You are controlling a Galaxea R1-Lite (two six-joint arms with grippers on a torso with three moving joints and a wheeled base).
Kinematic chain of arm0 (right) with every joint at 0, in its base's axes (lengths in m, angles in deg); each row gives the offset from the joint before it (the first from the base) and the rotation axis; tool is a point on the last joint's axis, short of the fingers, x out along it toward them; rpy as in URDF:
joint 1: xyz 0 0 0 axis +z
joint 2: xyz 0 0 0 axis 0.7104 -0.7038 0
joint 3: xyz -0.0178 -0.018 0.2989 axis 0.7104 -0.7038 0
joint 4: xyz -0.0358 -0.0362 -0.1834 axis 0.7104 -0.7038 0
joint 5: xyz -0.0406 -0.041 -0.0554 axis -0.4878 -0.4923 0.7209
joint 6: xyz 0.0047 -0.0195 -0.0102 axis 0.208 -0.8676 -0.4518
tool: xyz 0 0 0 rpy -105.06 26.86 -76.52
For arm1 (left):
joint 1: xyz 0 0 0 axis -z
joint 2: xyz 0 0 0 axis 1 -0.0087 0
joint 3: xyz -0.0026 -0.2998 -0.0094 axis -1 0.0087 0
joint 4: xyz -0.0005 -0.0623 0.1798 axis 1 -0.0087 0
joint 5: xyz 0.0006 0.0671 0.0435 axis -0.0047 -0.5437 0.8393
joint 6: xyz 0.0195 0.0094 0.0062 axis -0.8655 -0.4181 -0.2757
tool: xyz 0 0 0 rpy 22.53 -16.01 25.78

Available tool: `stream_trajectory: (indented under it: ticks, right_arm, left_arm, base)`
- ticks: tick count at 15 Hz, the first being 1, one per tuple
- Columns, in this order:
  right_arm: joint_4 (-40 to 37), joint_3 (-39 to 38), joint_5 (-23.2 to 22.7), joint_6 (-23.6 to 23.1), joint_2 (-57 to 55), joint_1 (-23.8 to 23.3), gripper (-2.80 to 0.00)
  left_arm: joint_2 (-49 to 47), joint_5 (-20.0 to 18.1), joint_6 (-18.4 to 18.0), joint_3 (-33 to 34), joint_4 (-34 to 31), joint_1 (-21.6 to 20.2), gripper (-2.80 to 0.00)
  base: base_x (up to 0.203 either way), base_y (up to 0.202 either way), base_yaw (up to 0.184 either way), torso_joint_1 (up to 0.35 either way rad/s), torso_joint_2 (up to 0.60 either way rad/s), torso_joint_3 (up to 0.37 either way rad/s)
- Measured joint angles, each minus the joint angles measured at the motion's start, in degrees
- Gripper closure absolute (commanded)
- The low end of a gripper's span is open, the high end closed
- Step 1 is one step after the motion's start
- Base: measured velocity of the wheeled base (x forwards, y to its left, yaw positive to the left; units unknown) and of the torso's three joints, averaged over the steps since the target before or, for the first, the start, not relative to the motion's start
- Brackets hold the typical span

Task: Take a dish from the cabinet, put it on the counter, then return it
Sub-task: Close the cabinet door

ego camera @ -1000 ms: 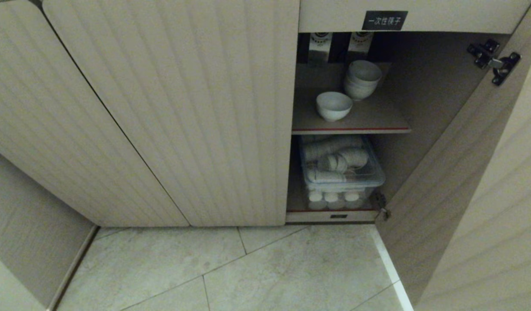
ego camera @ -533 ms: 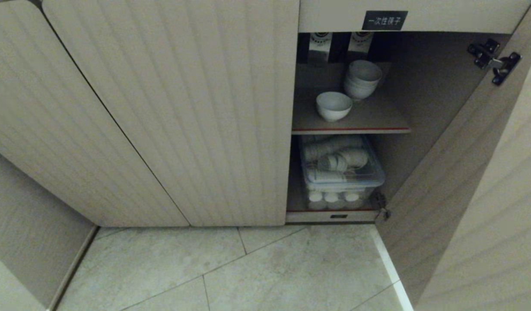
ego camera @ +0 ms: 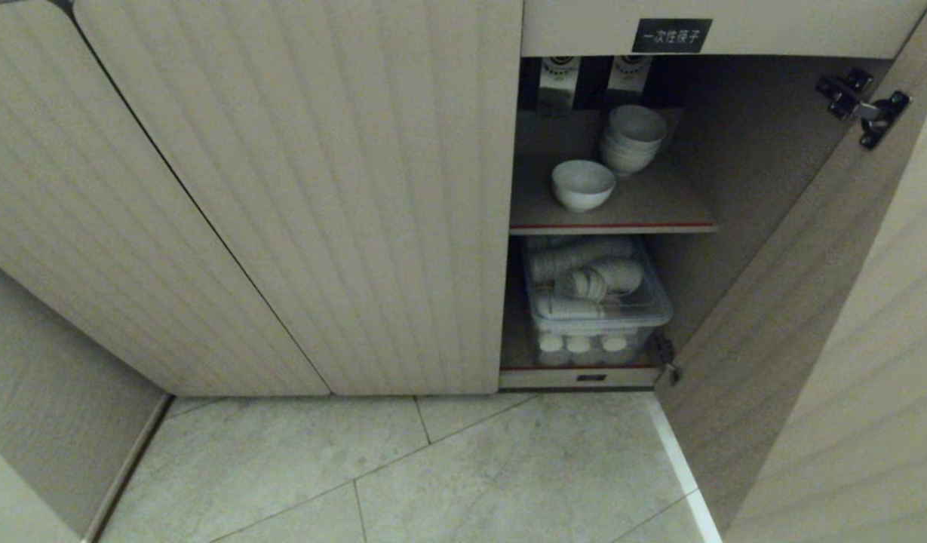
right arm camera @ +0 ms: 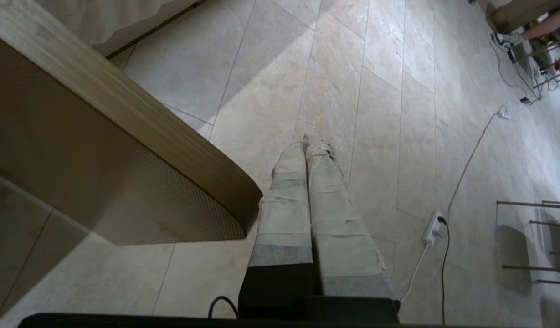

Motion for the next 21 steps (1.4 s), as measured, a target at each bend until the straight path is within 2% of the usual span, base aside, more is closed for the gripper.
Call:
stream_trajectory:
  ticks: [5, 8, 16, 21]
  right_arm:
    - [0.31, -1.11, -1.41, 1.62, -1.2, 0.24, 0.0]
    - [-0.13, -1.33, -3.51, 2.6, -1.14, 2.19, 0.0]
    - [-1.13, -3.08, -12.38, 4.12, 0.7, 6.73, 0.0]
    - [-2.89, -5.46, -12.42, 9.42, 1.89, 9.18, 0.0]
  left_arm:
    - [0.0, 0.02, 0.01, 0.0, 0.0, 0.0, 0.0]
    - [0.0, 0.0, 0.01, 0.0, 0.0, 0.0, 0.0]
    - [0.0, 0.0, 0.01, -0.01, 0.0, -0.02, 0.0]
    - [0.0, -0.02, 0.0, -0.02, 0.0, 0.0, 0.0]
  base:
    - [0.0, 0.0, 0.0, 0.0, 0.0, 0.0]
    - [0.0, 0.0, 0.0, 0.0, 0.0, 0.0]
    - [0.0, 0.0, 0.0, 0.0, 0.0, 0.0]
    - [0.0, 0.0, 0.0, 0.0, 0.0, 0.0]
